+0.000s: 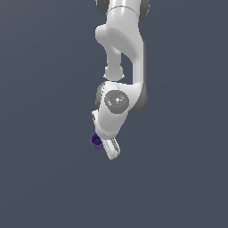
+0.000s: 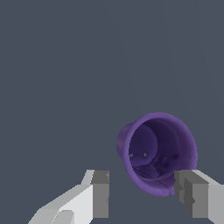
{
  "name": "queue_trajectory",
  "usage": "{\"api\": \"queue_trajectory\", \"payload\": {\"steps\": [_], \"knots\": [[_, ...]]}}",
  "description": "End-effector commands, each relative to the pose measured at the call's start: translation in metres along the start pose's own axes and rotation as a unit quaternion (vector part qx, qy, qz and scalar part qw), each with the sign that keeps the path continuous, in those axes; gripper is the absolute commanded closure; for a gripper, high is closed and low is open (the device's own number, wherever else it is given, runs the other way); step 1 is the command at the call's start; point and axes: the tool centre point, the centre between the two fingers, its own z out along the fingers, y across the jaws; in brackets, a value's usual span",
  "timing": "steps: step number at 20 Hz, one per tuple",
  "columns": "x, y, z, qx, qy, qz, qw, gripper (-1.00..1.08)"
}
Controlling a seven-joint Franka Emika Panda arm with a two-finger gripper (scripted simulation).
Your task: Pick up the object and move it to a goal position.
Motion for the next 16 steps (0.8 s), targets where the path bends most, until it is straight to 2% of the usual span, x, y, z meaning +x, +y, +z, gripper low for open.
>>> {"api": "queue_trajectory", "payload": {"steps": [1, 8, 16], "knots": [[0.0032, -0.0015, 0.0031, -0.005, 0.006, 0.030, 0.9995, -0.20], [0.0092, -0.0047, 0.0088, -0.013, 0.021, 0.091, 0.9956, -0.20], [0.0121, -0.0063, 0.0114, -0.016, 0.029, 0.121, 0.9921, -0.20]]}}
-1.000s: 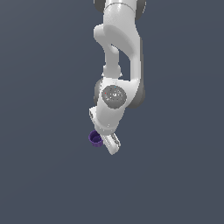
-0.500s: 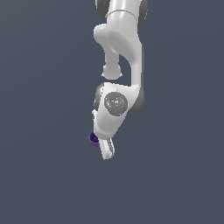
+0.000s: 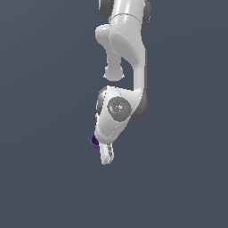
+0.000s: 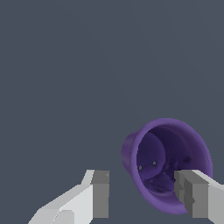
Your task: Pick up the object and move it to a goal position.
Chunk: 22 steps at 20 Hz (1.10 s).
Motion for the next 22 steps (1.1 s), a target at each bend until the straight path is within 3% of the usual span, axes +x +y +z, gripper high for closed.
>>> {"api": "queue_trajectory", "payload": {"steps": [1, 14, 15, 22], "knots": [[0.000, 0.000, 0.000, 0.000, 0.001, 0.005, 1.0000, -0.20], [0.000, 0.000, 0.030, 0.000, 0.001, 0.005, 1.0000, -0.20], [0.000, 0.000, 0.030, 0.000, 0.001, 0.005, 1.0000, 1.08], [0.000, 0.000, 0.030, 0.000, 0.001, 0.005, 1.0000, 1.08]]}}
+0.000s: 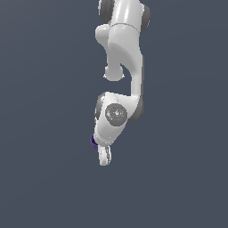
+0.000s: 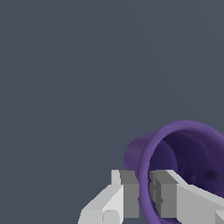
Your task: Pick up the object and move it to a goal position.
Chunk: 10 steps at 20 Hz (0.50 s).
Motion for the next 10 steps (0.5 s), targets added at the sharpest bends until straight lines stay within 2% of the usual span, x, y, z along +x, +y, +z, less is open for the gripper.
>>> {"api": "queue_trajectory", "payload": {"steps": [1, 6, 10], "knots": [[-0.0001, 0.0001, 0.0002, 0.000, 0.000, 0.000, 1.0000, 1.08], [0.0001, -0.0010, -0.0014, 0.003, -0.001, 0.003, 1.0000, 1.08], [0.0002, -0.0052, -0.0075, 0.018, -0.004, 0.014, 0.9997, 1.08]]}}
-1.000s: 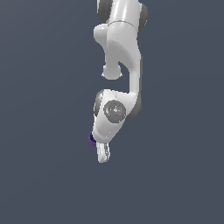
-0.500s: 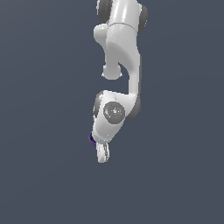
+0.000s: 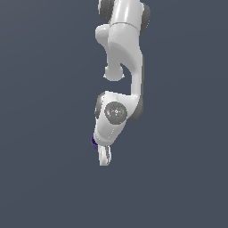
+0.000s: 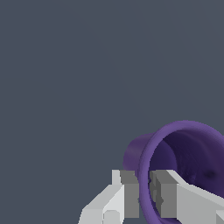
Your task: Pick up the object and move it to a goal position.
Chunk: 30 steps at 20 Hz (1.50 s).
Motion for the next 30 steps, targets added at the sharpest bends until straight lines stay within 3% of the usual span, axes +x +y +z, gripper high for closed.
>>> {"api": "queue_trajectory", "payload": {"steps": [1, 8, 14, 22, 30], "knots": [[0.000, -0.004, -0.006, 0.012, -0.003, 0.009, 0.9999, 1.08], [0.002, -0.018, -0.030, 0.069, -0.016, 0.052, 0.9962, 1.08], [0.006, -0.032, -0.062, 0.139, -0.033, 0.104, 0.9843, 1.08], [0.015, -0.042, -0.108, 0.233, -0.055, 0.175, 0.9552, 1.08], [0.027, -0.042, -0.152, 0.317, -0.074, 0.238, 0.9149, 1.08]]}}
